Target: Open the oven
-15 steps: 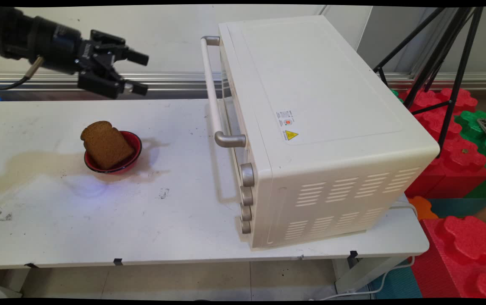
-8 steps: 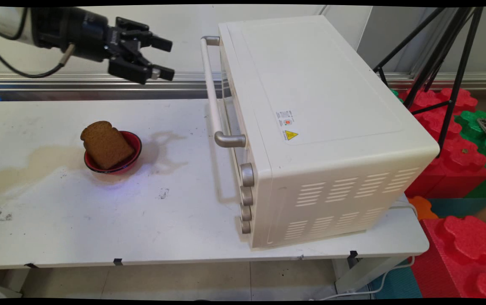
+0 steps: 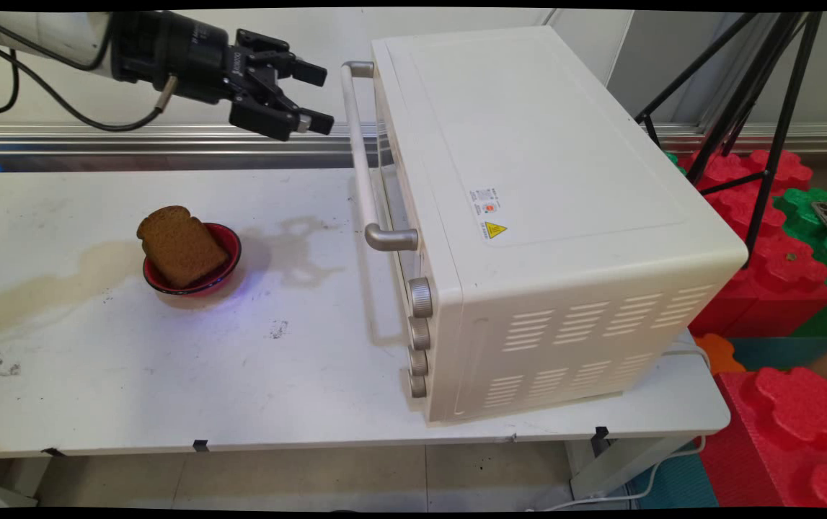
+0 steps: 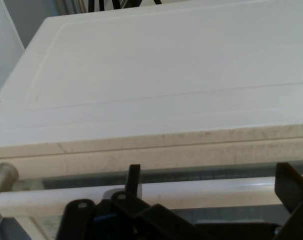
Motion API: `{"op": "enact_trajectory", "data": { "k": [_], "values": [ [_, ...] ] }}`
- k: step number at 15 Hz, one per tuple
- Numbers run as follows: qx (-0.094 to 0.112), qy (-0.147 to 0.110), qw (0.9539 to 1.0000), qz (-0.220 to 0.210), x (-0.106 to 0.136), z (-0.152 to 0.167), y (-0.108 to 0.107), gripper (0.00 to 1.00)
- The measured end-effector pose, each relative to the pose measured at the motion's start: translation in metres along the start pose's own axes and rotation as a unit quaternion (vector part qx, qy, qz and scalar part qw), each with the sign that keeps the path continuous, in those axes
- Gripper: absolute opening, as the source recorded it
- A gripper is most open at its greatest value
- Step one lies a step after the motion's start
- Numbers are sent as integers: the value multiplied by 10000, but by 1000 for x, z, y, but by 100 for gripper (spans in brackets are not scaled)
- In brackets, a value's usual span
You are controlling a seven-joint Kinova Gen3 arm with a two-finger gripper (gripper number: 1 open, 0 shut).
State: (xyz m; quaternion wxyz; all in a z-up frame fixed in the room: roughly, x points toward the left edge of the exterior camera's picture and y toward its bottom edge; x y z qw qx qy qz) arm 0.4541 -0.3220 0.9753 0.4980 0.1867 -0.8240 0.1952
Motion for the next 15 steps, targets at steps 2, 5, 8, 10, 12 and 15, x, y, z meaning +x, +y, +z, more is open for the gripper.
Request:
{"op": "enact_trajectory", "data": {
  "k": [2,5,8,10,12,15],
  "values": [
    [6,-5,10000,7,0,4,-1,100],
    [11,-20,10000,19,-1,9,-2,100],
    [14,-25,10000,30,-2,14,-2,0],
    [23,-24,10000,35,-2,16,-2,0],
    [27,-26,10000,38,-2,19,-2,0],
    [23,-57,10000,56,-5,23,-2,0]
  ]
}}
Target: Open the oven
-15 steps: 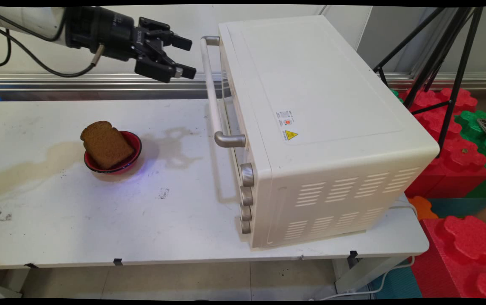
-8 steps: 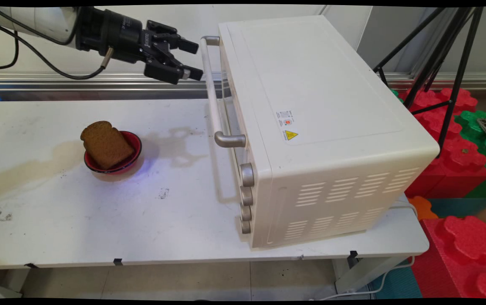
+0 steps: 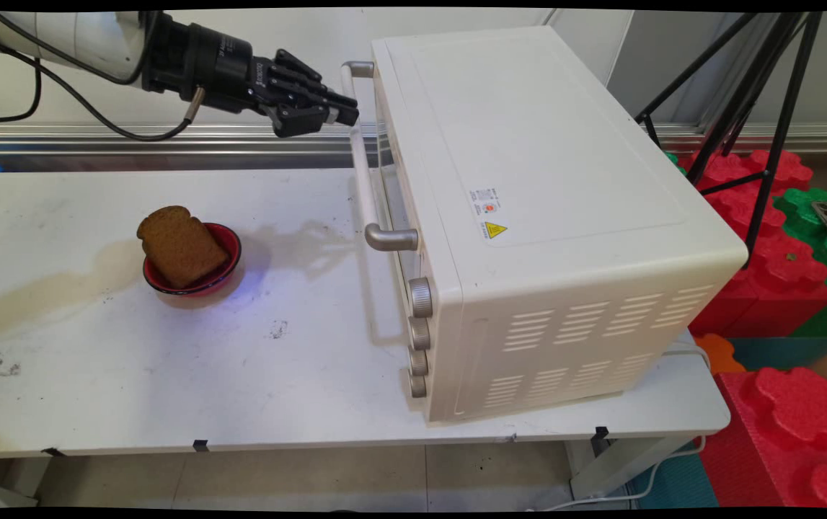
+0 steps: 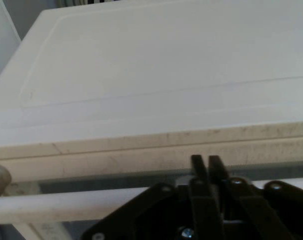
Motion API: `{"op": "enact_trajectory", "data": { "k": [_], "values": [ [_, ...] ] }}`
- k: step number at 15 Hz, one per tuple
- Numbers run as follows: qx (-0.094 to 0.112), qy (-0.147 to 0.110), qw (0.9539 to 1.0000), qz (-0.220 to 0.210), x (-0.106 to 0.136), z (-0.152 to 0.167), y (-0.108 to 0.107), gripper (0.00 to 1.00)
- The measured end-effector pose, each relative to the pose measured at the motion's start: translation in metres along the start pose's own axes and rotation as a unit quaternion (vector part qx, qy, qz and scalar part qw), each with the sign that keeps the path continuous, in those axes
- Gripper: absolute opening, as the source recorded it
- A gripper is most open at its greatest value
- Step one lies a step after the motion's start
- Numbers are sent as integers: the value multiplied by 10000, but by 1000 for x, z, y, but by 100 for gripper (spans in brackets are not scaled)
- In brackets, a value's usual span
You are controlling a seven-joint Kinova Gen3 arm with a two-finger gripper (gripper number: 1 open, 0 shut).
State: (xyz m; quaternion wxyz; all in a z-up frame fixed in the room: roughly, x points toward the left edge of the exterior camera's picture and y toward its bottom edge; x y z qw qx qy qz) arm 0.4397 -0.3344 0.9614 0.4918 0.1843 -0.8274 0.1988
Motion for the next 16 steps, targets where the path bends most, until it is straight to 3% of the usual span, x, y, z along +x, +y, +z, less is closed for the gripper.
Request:
{"op": "enact_trajectory", "data": {
  "k": [16],
  "values": [
    [-25,-143,9999,74,-16,16,6,0]
  ]
}}
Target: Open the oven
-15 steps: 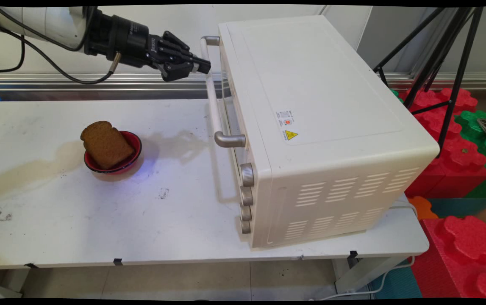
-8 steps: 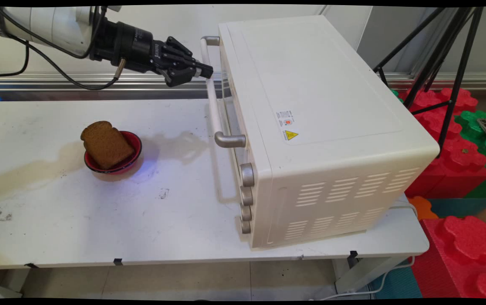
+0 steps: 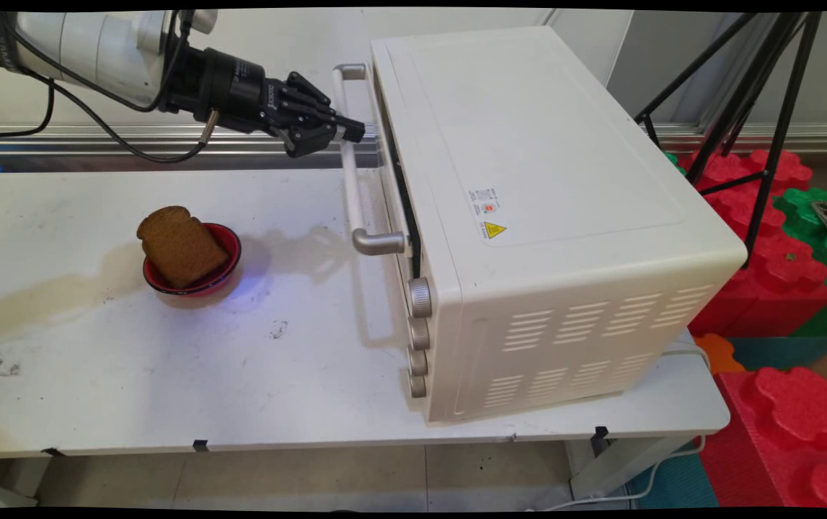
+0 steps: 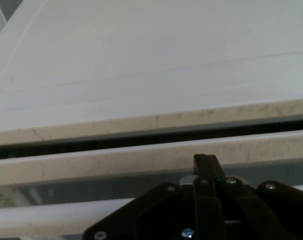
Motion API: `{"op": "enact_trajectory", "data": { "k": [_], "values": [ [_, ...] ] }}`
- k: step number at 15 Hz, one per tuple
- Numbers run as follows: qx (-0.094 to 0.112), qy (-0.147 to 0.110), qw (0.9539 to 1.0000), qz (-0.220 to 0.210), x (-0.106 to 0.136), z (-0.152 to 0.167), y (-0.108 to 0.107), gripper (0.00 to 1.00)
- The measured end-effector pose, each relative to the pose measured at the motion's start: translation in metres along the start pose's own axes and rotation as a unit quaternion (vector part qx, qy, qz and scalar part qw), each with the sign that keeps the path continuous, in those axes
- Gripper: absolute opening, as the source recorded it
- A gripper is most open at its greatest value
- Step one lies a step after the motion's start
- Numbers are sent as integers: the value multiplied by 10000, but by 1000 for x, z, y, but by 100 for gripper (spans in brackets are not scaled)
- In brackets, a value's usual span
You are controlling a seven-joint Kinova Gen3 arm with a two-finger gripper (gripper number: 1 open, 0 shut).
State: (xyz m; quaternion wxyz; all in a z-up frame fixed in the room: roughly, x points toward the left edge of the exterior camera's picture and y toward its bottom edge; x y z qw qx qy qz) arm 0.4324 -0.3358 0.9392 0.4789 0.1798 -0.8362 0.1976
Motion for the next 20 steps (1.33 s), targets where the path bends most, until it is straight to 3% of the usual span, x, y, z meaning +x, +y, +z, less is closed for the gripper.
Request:
{"op": "enact_trajectory", "data": {
  "k": [13,20],
  "values": [
    [-128,-485,9987,61,-31,-29,5,0],
    [-164,-857,9961,98,-63,-41,12,0]
  ]
}}
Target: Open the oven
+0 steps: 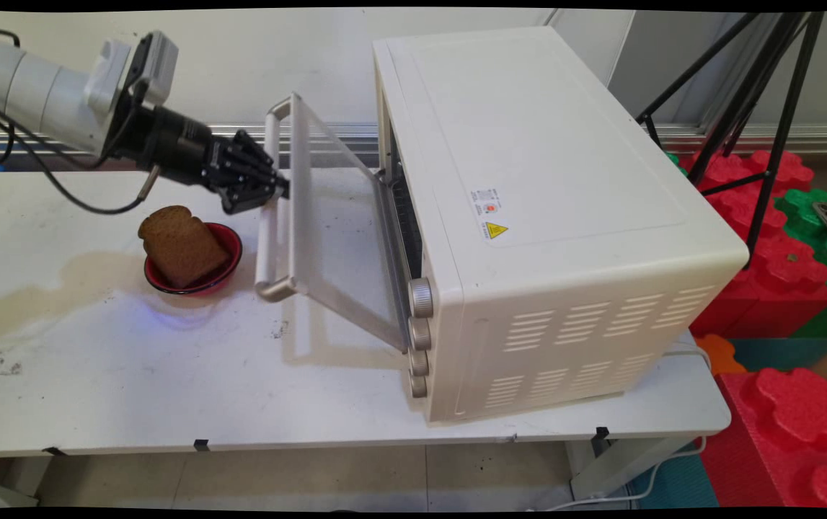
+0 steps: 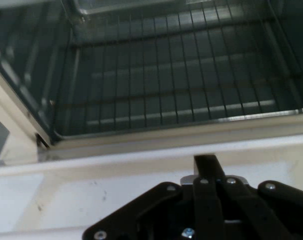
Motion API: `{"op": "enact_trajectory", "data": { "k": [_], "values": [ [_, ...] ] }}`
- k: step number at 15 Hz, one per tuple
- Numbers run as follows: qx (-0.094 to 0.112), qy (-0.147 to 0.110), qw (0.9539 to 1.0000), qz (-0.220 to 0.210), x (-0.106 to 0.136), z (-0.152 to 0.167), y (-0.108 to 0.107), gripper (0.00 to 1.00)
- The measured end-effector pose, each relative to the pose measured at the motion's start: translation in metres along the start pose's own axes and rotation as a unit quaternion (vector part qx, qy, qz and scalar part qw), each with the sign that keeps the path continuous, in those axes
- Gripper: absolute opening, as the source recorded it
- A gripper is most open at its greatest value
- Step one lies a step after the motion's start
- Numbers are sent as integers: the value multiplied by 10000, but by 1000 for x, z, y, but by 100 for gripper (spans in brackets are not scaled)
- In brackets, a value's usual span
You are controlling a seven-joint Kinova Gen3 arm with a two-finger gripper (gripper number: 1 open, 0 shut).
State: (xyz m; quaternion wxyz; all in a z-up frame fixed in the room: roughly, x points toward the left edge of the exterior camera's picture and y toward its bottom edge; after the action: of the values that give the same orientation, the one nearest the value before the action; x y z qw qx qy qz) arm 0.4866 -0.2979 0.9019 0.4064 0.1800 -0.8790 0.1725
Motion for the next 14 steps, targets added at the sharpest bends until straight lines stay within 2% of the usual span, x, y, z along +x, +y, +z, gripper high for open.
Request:
{"op": "enact_trajectory", "data": {
  "k": [14],
  "values": [
    [-152,-666,9977,-16,-71,2,14,0]
  ]
}}
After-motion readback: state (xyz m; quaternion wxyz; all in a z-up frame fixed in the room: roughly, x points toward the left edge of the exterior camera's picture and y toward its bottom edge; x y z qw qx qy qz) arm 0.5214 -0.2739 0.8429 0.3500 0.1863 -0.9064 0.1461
